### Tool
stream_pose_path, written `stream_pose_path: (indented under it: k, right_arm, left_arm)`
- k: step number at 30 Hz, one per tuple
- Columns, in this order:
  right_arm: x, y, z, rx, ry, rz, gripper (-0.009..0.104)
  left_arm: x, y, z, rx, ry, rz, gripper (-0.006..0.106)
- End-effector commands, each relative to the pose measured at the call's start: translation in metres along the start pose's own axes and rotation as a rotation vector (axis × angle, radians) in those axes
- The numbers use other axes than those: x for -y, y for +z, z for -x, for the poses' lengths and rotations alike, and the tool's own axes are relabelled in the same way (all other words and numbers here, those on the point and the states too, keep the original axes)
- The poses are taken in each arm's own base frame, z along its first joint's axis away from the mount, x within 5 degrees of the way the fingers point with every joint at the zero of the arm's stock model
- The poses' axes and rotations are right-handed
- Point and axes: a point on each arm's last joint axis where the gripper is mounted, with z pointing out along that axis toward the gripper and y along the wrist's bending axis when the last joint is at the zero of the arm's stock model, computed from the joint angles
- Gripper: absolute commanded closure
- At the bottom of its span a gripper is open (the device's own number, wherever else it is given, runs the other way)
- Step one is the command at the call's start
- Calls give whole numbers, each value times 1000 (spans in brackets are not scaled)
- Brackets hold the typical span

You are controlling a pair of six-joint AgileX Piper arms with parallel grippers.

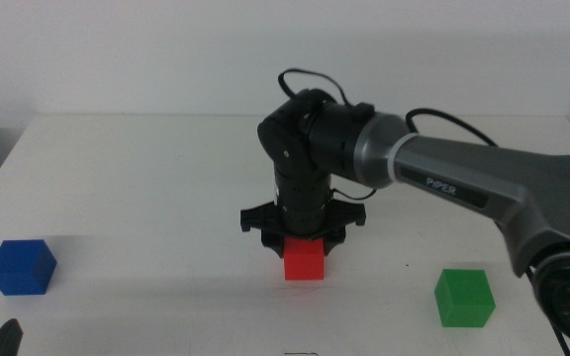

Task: Stack red cubes first, then green, then blue cubes in a specific spot.

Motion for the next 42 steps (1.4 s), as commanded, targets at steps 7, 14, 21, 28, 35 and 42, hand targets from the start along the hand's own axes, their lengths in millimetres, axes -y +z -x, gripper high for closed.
stream_pose_path:
  k: [7, 14, 21, 28, 35, 42]
  right_arm:
    - [-1, -12, 4, 35, 9, 15, 96]
    - [-1, -11, 5, 40, -28, 9, 25]
    - [5, -45, 8, 94, -6, 58, 1]
    - [33, -134, 5, 242, -11, 108, 1]
    - [83, -208, -7, 336, -27, 78, 1]
    - [154, -264, -28, 415, 21, 151, 1]
  left_arm:
    - [0, -2, 9, 99, -12, -6, 7]
    - [0, -2, 9, 99, -12, -6, 7]
    - [0, -2, 9, 99, -12, -6, 7]
    - [0, -2, 9, 99, -12, -6, 7]
    - [0, -2, 9, 99, -12, -6, 7]
    - [0, -2, 9, 99, -12, -6, 7]
